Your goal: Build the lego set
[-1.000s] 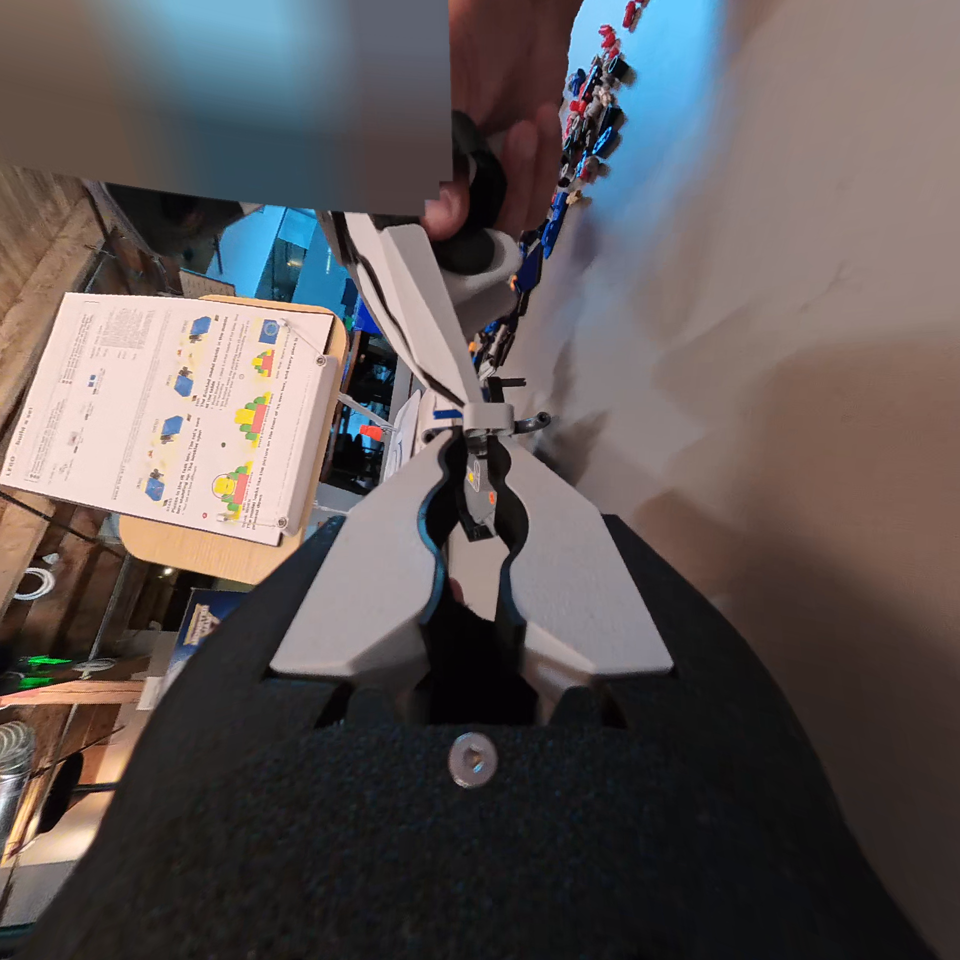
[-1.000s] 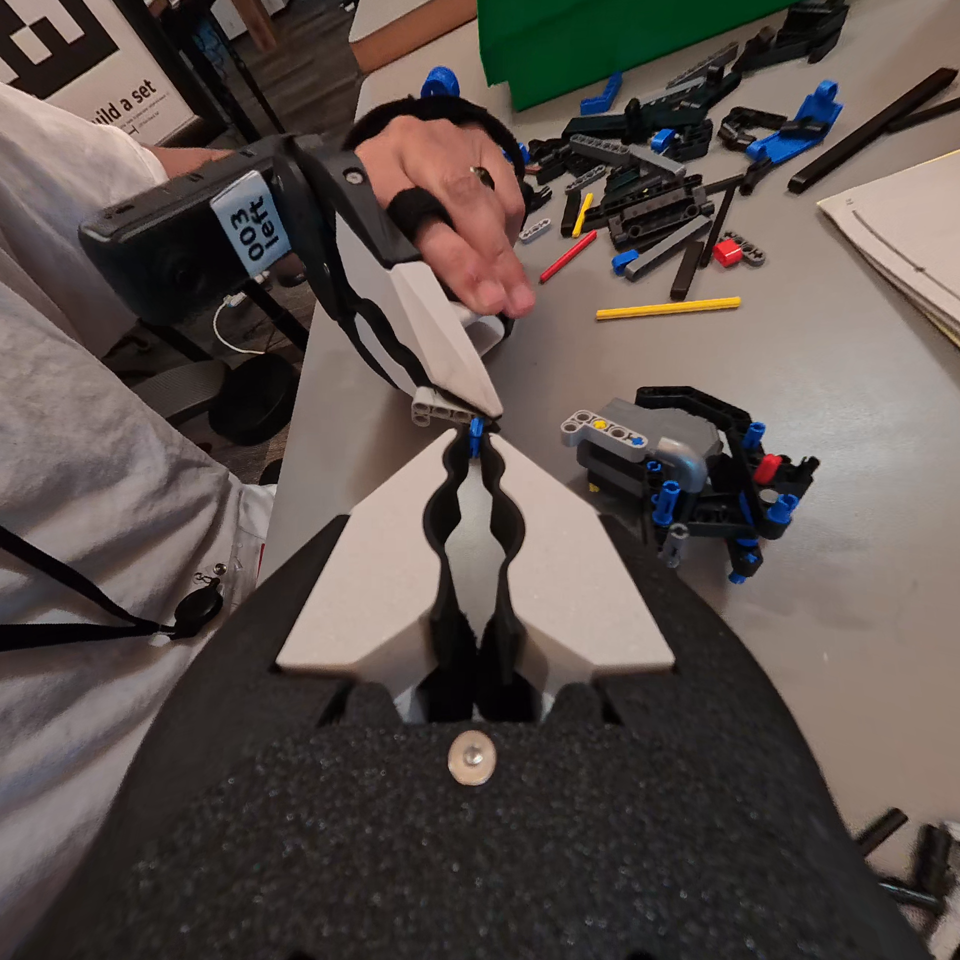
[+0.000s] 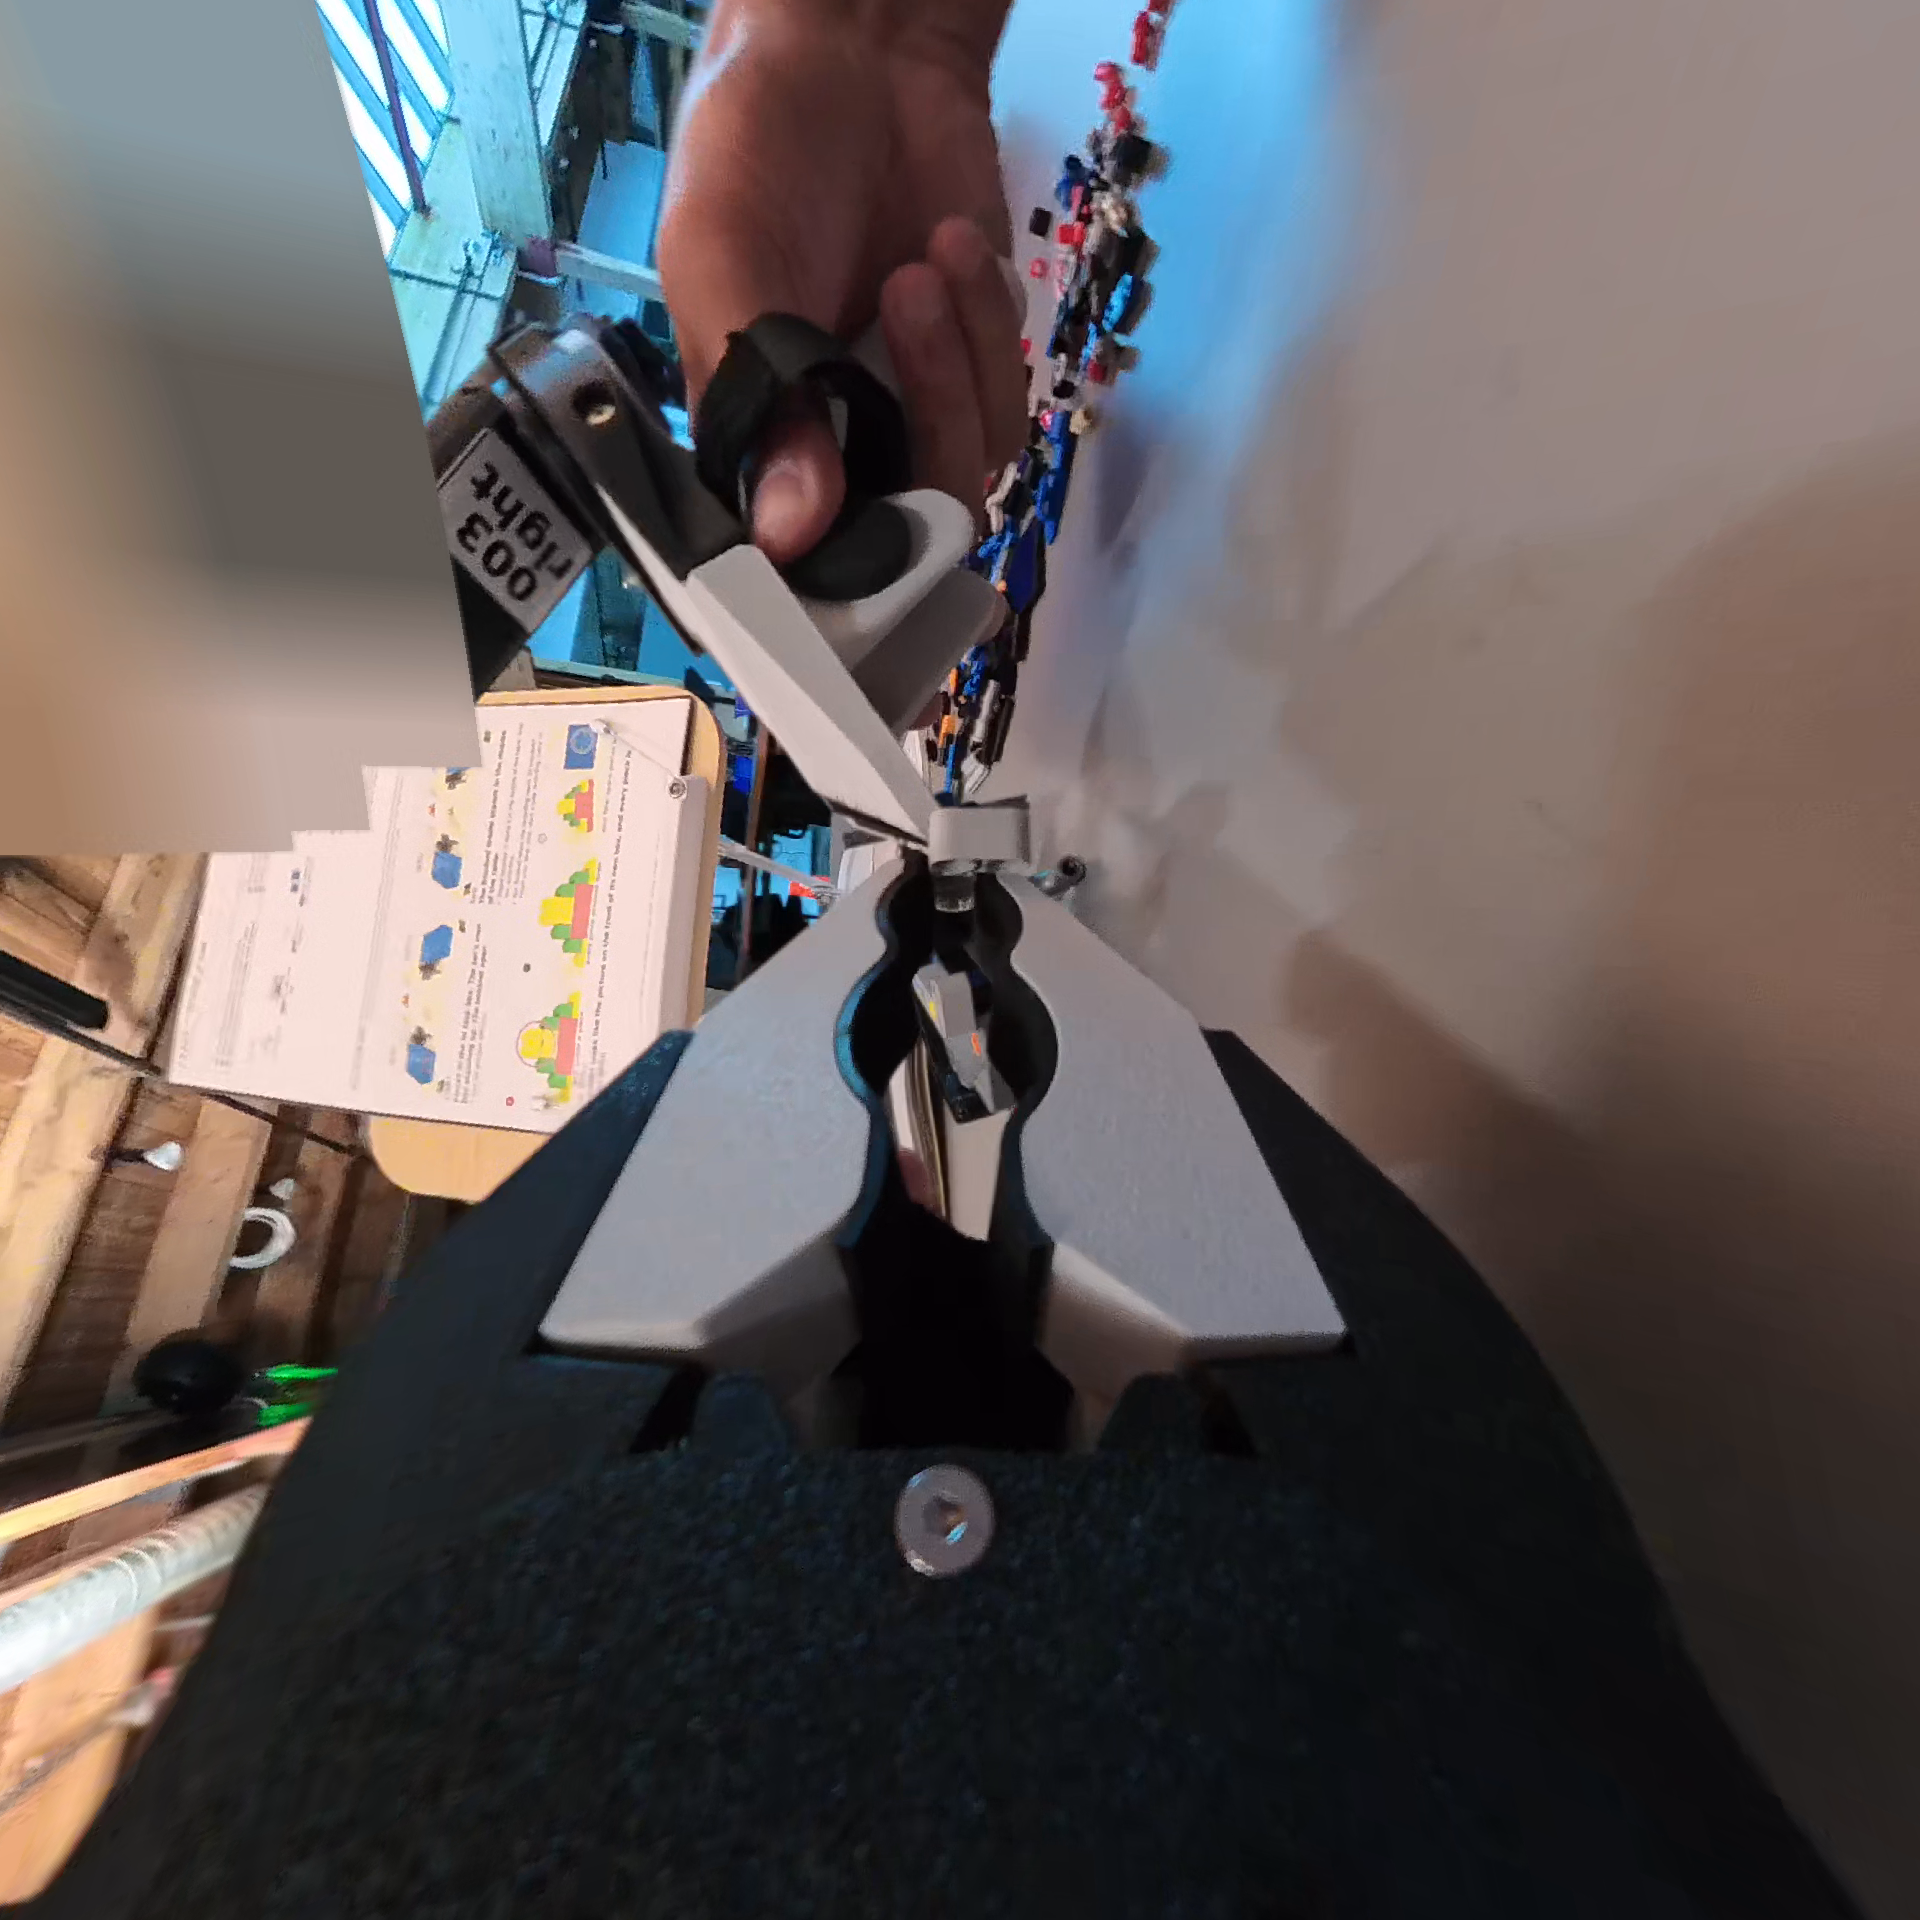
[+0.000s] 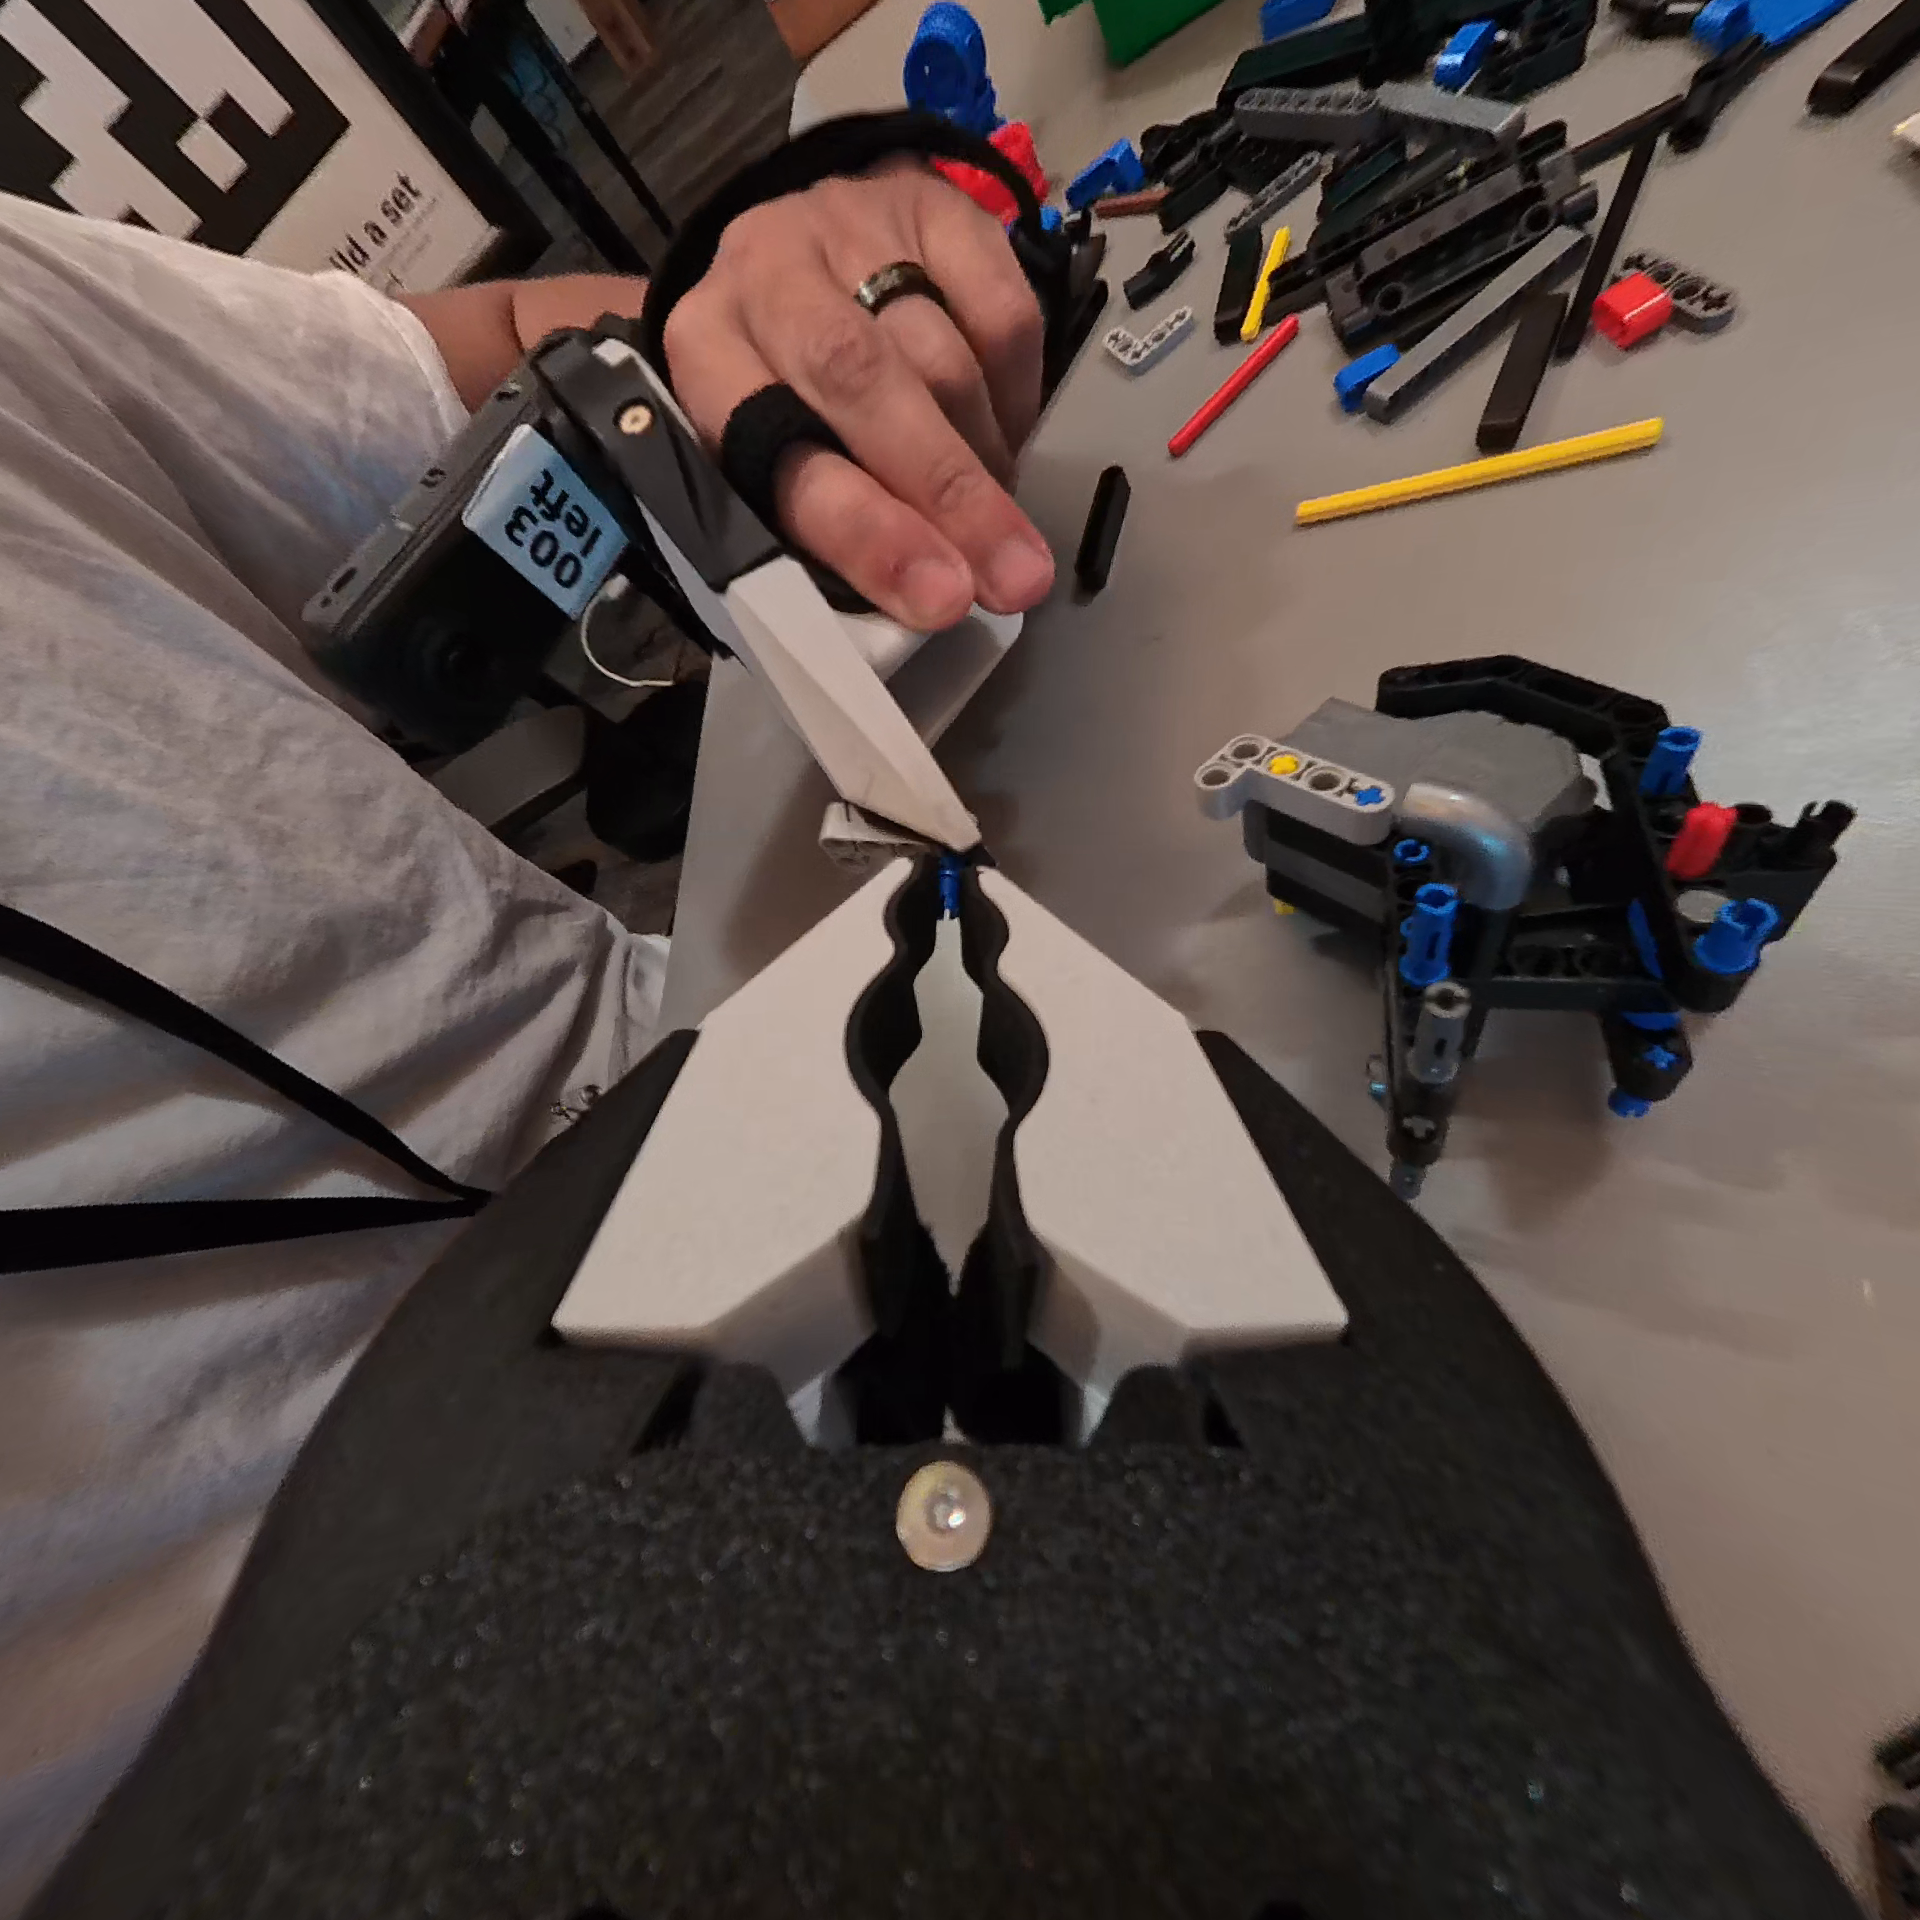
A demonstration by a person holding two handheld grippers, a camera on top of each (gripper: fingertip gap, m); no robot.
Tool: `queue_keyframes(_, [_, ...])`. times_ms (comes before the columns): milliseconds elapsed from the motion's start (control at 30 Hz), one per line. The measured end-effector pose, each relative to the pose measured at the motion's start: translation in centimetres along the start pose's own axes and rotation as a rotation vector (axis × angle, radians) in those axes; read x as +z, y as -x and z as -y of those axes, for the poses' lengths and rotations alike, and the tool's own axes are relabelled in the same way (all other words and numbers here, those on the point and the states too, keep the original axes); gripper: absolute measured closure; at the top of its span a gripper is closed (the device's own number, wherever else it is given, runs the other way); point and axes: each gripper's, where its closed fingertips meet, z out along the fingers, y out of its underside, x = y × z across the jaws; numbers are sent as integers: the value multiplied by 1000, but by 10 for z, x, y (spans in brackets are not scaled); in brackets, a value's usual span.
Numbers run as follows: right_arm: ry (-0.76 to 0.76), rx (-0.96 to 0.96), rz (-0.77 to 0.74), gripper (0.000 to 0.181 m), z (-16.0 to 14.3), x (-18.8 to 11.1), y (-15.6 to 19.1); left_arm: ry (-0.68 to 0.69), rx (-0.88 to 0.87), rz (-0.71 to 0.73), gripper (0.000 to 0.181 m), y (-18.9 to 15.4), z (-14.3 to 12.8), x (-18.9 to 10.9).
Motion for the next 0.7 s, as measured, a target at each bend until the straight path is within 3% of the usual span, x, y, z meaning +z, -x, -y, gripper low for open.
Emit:
queue_keyframes(400, [-209, -70, -105, 177, 34, -17, -6, -26, -516, 15, 176, 31, -11, 4])
queue_keyframes(700, [-237, -60, -96, 177, 35, -17, -9, -20, -563, 21, 176, 33, -19, 3])
